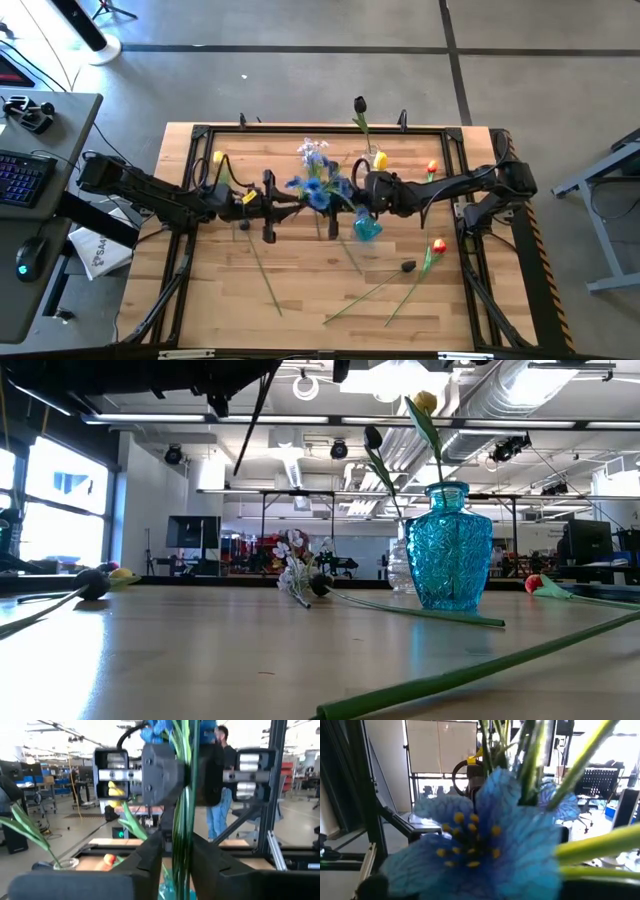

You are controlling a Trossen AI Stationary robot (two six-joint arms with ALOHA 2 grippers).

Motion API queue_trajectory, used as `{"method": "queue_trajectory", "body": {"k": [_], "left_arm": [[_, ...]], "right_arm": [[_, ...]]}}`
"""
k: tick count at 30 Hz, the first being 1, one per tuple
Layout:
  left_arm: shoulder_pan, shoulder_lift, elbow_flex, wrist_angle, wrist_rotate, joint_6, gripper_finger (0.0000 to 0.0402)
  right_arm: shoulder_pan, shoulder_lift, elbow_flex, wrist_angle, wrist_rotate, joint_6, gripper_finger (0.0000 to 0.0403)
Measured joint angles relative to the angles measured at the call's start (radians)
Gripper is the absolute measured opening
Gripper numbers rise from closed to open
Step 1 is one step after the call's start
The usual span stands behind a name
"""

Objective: Sort flowers into vase by color
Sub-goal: Put the blue flower into the transparent flower vase

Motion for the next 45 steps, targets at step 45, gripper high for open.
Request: {"method": "queue_trajectory", "body": {"k": [45], "left_arm": [[-0.15, -0.236, 0.0, -0.534, -0.243, -0.12, 0.0176]], "right_arm": [[-0.641, -0.615, -0.352, -0.432, 0.051, 0.129, 0.0001]]}}
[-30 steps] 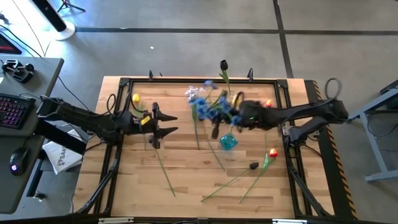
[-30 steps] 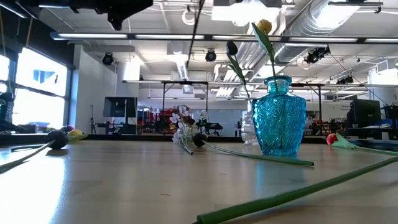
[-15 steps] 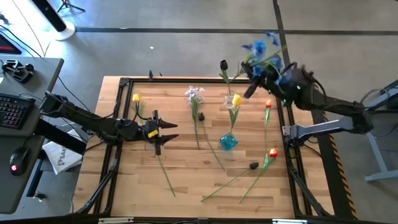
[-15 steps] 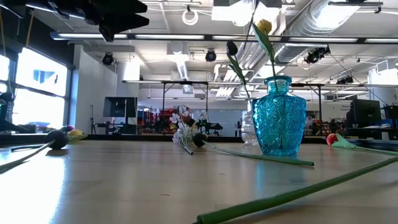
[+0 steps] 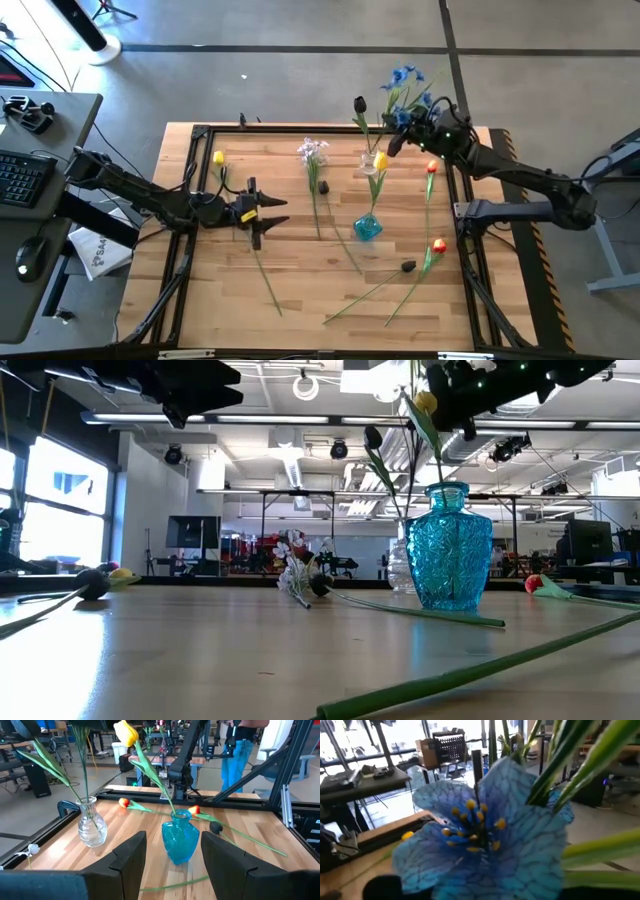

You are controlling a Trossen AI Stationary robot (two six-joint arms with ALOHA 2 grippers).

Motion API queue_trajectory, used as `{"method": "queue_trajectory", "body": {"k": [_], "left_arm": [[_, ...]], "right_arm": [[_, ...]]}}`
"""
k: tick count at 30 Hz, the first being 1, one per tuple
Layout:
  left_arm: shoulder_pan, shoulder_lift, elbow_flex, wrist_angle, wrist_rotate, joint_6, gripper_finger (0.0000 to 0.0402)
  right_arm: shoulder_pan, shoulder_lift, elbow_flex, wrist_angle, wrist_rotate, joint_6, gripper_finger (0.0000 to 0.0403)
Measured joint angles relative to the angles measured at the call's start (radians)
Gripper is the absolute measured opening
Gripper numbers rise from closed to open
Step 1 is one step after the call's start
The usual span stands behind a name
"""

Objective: Sort flowers into vase by color
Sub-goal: Put the blue flower into the transparent flower vase

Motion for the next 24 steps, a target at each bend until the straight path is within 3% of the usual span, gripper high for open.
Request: {"method": "queue_trajectory", "body": {"k": [17, 20, 24], "left_arm": [[0.0, 0.0, 0.0, 0.013, -0.001, -0.004, 0.0176], [0.0, 0.0, 0.0, 0.013, -0.001, -0.004, 0.0176], [0.0, 0.0, 0.0, 0.012, -0.001, -0.004, 0.0176]], "right_arm": [[0.001, 0.142, -0.025, 0.005, -0.014, -0.022, 0.0005], [0.001, 0.161, -0.025, 0.003, -0.014, -0.042, 0.003], [0.001, 0.157, -0.025, -0.011, -0.009, -0.05, 0.0092]]}}
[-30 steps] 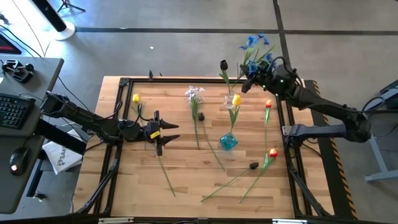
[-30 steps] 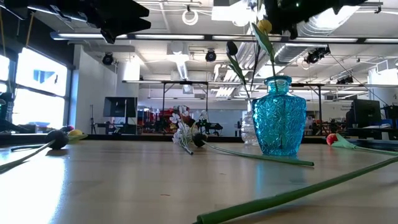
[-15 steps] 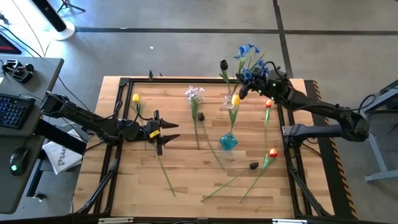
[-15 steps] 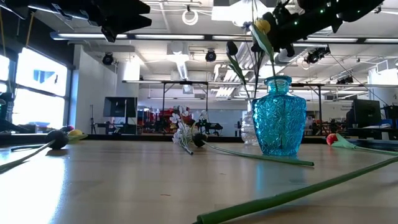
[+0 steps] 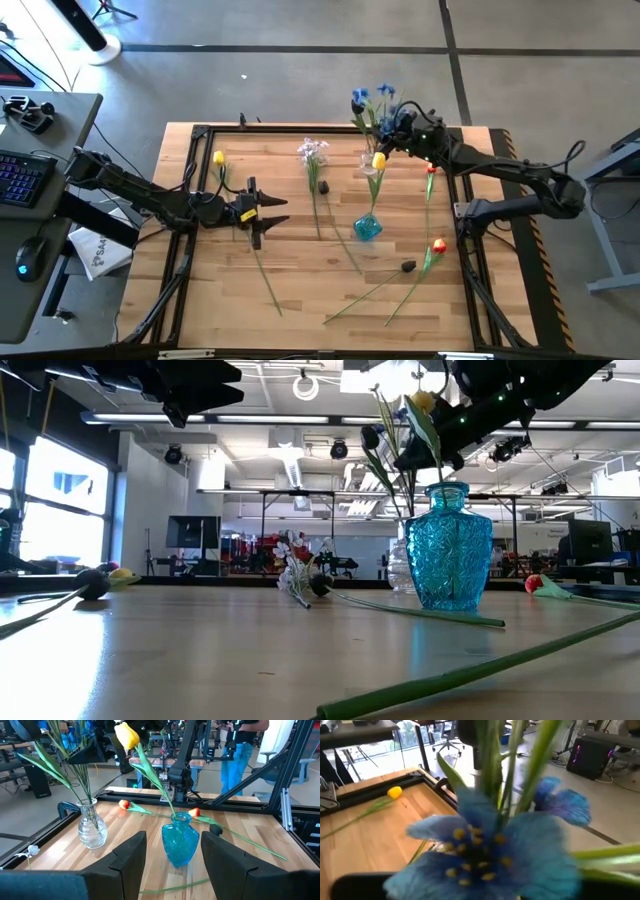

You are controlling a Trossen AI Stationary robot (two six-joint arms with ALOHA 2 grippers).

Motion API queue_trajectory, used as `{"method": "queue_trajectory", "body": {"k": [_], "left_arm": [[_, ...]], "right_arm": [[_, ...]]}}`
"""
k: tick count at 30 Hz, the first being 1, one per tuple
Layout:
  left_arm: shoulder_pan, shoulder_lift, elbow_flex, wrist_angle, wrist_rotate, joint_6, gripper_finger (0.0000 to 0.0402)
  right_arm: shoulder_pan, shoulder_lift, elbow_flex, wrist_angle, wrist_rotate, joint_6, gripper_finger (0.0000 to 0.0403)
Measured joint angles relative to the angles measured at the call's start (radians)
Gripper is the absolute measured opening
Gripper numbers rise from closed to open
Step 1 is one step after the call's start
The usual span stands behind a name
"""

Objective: Sort flowers into vase by color
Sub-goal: Put the blue flower into the transparent flower vase, then put the orange tulip into the blue flower vase

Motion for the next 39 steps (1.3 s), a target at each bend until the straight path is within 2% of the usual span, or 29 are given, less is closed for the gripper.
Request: {"method": "queue_trajectory", "body": {"k": [6, 12, 25, 34, 39], "left_arm": [[0.0, 0.0, 0.0, -0.002, 0.0, -0.005, 0.0176], [0.0, 0.0, 0.0, -0.002, 0.0, -0.008, 0.0176], [0.0, 0.0, 0.0, -0.014, 0.001, -0.016, 0.0176], [0.0, 0.0, 0.0, -0.017, 0.001, -0.018, 0.0176], [0.0, 0.0, 0.0, -0.017, 0.0, -0.018, 0.0176]], "right_arm": [[0.0, -0.049, 0.051, -0.148, -0.001, -0.018, 0.019], [0.0, -0.1, 0.136, -0.362, -0.001, -0.01, 0.0238], [0.0, -0.144, 0.151, -0.4, -0.045, 0.011, 0.0243], [0.007, -0.295, 0.151, -0.495, -0.045, 0.076, 0.0243], [0.088, -0.382, 0.151, -0.571, -0.03, 0.133, 0.0243]]}}
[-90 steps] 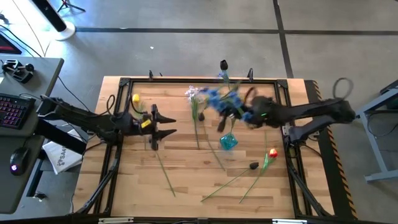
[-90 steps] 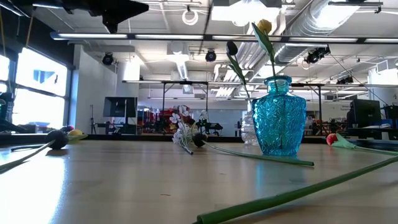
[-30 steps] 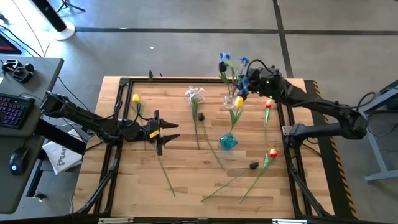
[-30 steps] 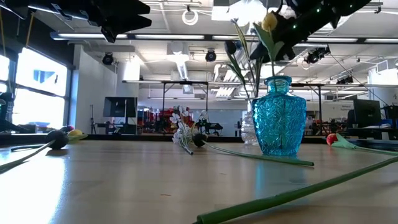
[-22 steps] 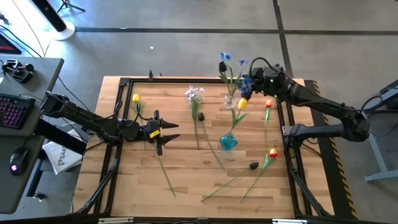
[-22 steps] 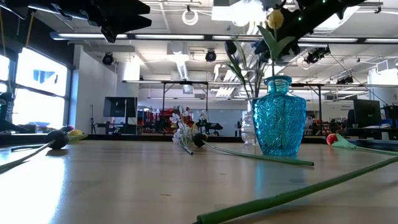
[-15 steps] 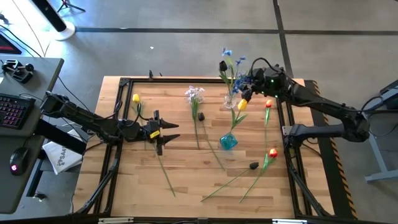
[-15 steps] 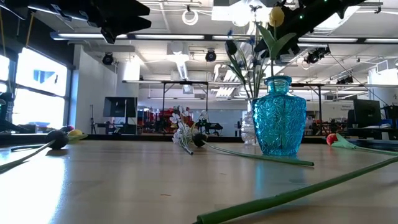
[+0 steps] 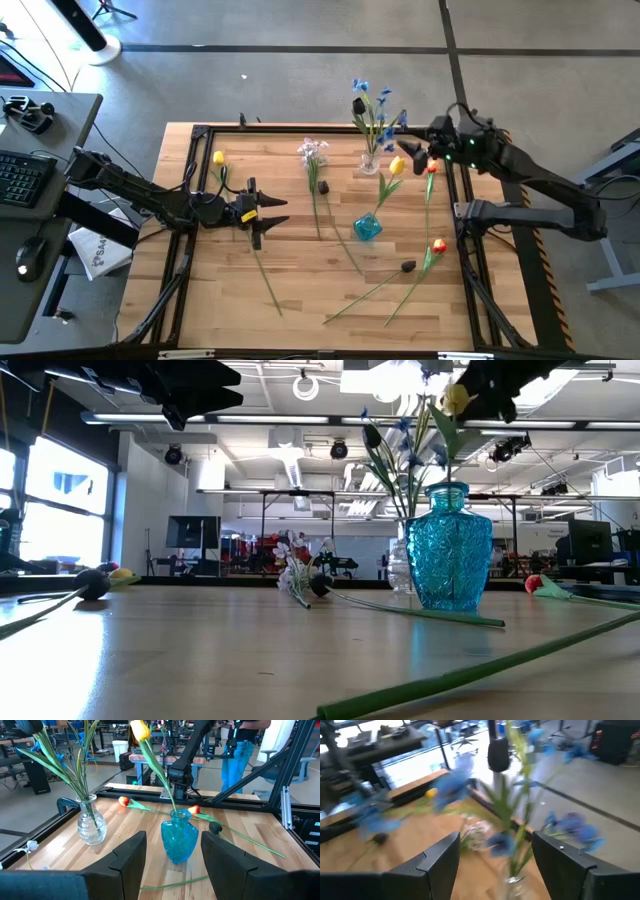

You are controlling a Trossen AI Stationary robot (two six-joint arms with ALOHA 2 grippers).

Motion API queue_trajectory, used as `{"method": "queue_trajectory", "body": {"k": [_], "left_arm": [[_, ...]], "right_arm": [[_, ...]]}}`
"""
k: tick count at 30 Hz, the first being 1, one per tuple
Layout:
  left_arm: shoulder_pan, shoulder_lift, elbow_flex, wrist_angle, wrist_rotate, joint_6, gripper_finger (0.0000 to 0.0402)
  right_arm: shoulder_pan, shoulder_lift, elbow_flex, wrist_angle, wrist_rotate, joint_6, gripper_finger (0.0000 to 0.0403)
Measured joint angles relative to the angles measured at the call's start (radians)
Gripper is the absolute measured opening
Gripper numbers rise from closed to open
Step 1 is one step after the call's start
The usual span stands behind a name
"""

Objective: Sort flowers into vase by color
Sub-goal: Put the orange tulip into the blue flower vase

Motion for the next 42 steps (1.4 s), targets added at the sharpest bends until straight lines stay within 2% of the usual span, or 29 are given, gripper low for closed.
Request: {"method": "queue_trajectory", "body": {"k": [3, 11, 15, 20, 28, 32, 37, 42], "left_arm": [[0.0, 0.0, 0.0, 0.0, 0.0, 0.0, 0.0176], [0.0, 0.0, 0.0, -0.005, 0.0, -0.011, 0.0176], [0.0, 0.0, 0.0, -0.015, 0.0, -0.018, 0.0176], [0.0, 0.0, 0.0, -0.016, 0.0, -0.025, 0.0176], [-0.02, 0.0, 0.0, -0.016, 0.0, -0.025, 0.0176], [-0.029, 0.0, 0.0, -0.016, 0.001, -0.024, 0.0176], [-0.029, 0.0, 0.0, -0.02, 0.0, -0.025, 0.0176], [-0.029, 0.0, 0.0, -0.023, 0.0, -0.024, 0.0176]], "right_arm": [[0.099, -0.029, 0.0, -0.056, 0.066, 0.039, 0.0243], [0.405, -0.04, 0.0, -0.121, 0.388, 0.124, 0.0243], [0.557, -0.007, 0.0, -0.128, 0.492, 0.18, 0.0243], [0.732, 0.098, 0.0, -0.153, 0.585, 0.313, 0.0243], [0.917, 0.296, -0.001, -0.253, 0.602, 0.594, 0.0243], [0.974, 0.349, -0.001, -0.373, 0.542, 0.783, 0.0243], [1.009, 0.395, -0.001, -0.569, 0.431, 1.045, 0.0243], [0.991, 0.417, -0.055, -0.709, 0.397, 1.304, 0.0243]]}}
